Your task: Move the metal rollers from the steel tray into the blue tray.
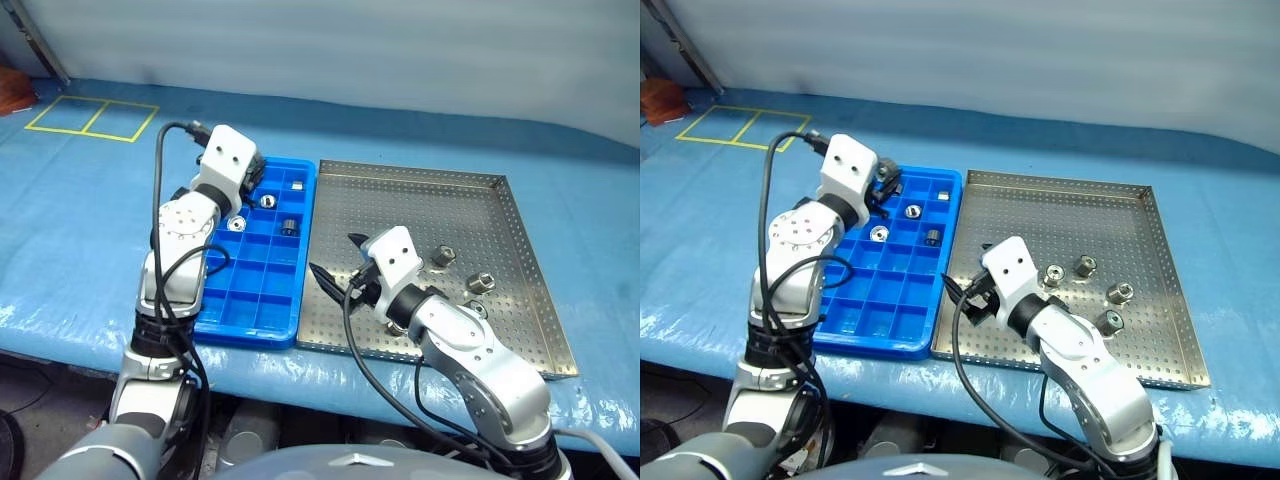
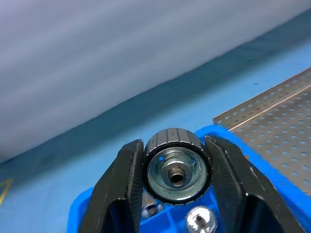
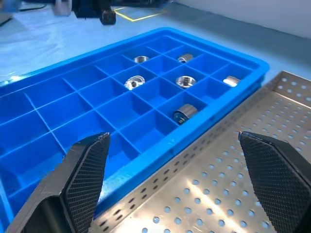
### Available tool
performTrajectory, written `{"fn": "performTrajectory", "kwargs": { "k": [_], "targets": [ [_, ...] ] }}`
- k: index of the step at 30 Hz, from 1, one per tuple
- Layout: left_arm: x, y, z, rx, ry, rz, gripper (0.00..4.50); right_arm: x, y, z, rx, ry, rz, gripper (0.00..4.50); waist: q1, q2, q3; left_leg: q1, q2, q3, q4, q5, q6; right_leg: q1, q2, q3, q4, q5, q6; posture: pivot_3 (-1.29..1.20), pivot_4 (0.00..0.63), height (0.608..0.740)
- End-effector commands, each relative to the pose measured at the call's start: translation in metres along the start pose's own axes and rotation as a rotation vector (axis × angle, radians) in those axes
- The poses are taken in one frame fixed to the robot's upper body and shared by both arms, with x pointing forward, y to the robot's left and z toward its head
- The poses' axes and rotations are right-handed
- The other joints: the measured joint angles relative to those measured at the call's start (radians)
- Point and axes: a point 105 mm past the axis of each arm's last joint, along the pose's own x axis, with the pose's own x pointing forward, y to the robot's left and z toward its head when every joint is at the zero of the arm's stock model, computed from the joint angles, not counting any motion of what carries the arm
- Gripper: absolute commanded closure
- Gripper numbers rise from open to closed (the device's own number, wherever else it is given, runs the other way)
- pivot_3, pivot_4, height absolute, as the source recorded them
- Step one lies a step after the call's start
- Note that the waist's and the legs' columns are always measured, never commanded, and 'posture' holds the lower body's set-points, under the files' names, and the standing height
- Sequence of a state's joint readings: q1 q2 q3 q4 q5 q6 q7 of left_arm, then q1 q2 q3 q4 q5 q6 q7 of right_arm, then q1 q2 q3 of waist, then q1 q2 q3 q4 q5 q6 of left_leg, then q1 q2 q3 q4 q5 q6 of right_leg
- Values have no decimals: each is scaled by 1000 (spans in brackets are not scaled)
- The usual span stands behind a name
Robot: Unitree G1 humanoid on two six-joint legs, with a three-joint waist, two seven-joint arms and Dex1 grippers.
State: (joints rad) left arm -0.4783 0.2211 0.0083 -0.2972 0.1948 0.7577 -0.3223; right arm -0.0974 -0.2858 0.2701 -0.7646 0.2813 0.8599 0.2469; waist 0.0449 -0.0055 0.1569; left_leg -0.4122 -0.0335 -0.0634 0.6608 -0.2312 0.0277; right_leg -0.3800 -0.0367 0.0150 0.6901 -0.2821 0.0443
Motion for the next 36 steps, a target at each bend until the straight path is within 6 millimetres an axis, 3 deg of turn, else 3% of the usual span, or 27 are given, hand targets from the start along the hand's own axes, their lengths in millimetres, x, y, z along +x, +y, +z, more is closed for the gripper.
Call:
{"fn": "performTrajectory", "kwargs": {
  "k": [1,6,9,17,18,20,23,26,30,33,36],
  "targets": [
    [-11,16,-13,-59,60,166,2826,4,5,10,-4,-39,38,0,10,-1,0,0,0,-1,0,1,-1,0,0,0,0,0,0,195,150,740],
    [-18,21,-50,-35,205,281,2826,6,10,7,2,-26,62,0,30,-2,1,-1,0,-3,-1,2,-3,-1,0,0,1,0,-1,201,150,740],
    [-21,14,-71,-50,283,276,2826,5,12,4,9,-15,59,0,35,-2,1,-1,0,-3,-1,3,-3,-1,0,0,1,1,-1,190,150,740],
    [-29,3,-94,-55,423,256,2826,-1,6,1,39,-17,-9,0,32,-2,1,-1,0,-4,-1,3,-4,-2,0,0,1,1,-1,150,150,740],
    [-30,1,-94,-66,430,245,2476,-1,5,0,46,-19,-17,0,31,-2,1,-1,0,-4,-1,3,-4,-2,-1,0,1,1,-1,150,150,740],
    [-31,-2,-91,-83,423,233,1847,-3,4,0,53,-19,-29,0,30,-2,1,-1,0,-4,-2,3,-4,-2,-1,0,1,1,-1,150,150,740],
    [-21,-9,-43,-61,240,140,1061,-6,3,-2,65,-14,-48,0,29,-2,1,-1,0,-4,-3,5,-5,-2,-1,0,1,1,-2,127,150,740],
    [-17,-25,18,-103,8,-53,136,-12,-1,-2,83,-16,-68,0,31,-4,2,-3,0,-5,-4,7,-6,-4,-1,-1,1,1,-2,127,150,740],
    [-16,-49,55,-55,-123,-324,136,-26,-11,-6,86,-3,-115,0,19,-4,2,-4,0,-5,-5,8,-6,-5,-2,-2,0,2,-5,108,150,740],
    [-14,-82,55,-3,-107,-576,136,-40,-21,-14,70,34,-171,0,6,-4,2,-1,0,-3,-9,9,-6,-3,-2,-2,-2,2,-5,93,150,740],
    [-15,-122,38,118,-66,-830,136,-57,-29,-19,71,52,-238,0,-4,-4,2,-1,0,-3,-11,9,-6,-4,-2,-2,-4,2,-6,48,150,740]
  ]
}}
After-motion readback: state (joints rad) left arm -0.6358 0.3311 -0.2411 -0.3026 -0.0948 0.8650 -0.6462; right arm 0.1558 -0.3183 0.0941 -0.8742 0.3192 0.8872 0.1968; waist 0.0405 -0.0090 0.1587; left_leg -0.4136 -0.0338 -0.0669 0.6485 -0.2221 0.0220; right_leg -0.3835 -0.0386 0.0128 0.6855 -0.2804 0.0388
